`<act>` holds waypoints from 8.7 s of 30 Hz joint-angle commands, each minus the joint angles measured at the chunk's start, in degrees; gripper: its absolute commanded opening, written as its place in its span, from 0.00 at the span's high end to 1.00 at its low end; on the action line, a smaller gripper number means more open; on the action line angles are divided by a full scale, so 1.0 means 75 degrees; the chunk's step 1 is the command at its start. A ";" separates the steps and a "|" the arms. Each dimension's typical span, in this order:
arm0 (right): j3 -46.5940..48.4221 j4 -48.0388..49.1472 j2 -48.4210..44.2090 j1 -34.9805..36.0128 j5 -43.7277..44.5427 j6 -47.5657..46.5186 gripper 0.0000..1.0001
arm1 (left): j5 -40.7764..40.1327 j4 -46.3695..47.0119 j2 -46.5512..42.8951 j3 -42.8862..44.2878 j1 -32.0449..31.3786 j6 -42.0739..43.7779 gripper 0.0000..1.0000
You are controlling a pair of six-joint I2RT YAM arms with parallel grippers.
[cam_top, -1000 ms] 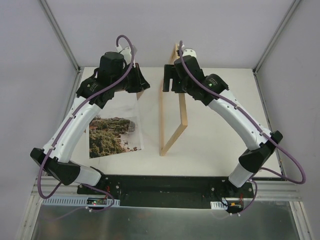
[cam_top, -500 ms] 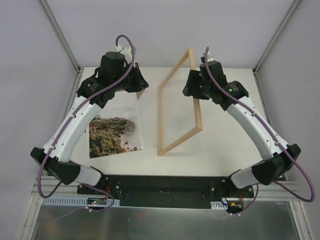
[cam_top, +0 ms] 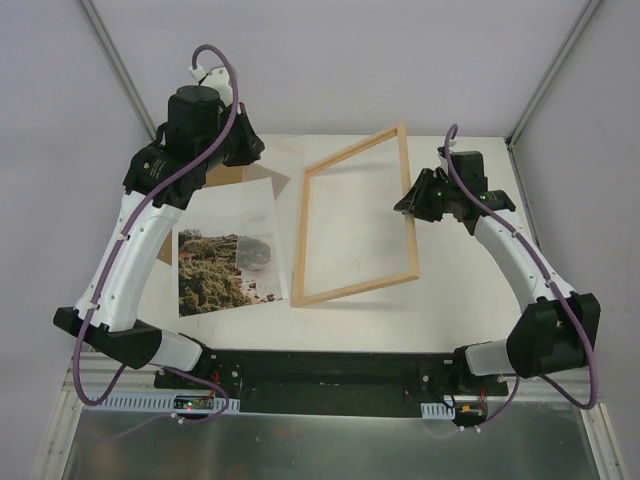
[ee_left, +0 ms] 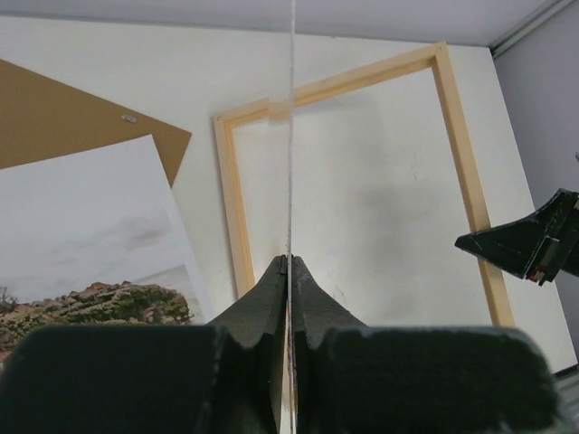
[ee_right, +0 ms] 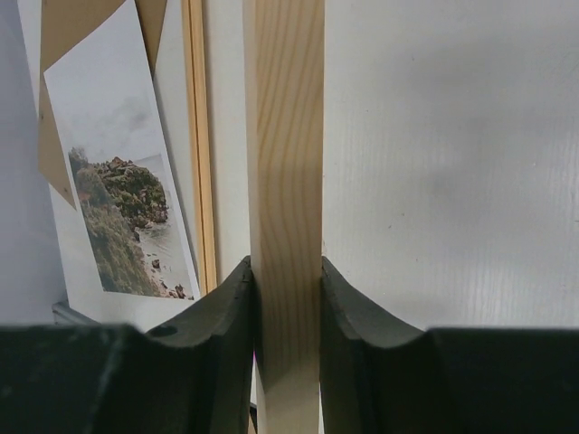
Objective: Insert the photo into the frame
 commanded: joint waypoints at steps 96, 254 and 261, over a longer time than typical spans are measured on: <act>0.0825 -0.1756 0.4276 0.0674 0.2616 -0.2147 0.74 | 0.2469 0.1119 0.0475 -0.1083 0.1624 -0.1935 1.00; -0.0453 0.1373 0.3444 -0.0873 0.1444 -0.0061 0.91 | 0.5528 1.5147 0.4717 -0.7283 0.1249 -0.8897 1.00; -0.0453 0.1385 0.3444 -0.0862 0.1444 -0.0049 0.91 | 0.5493 1.5124 0.4670 -0.7330 0.1237 -0.8850 1.00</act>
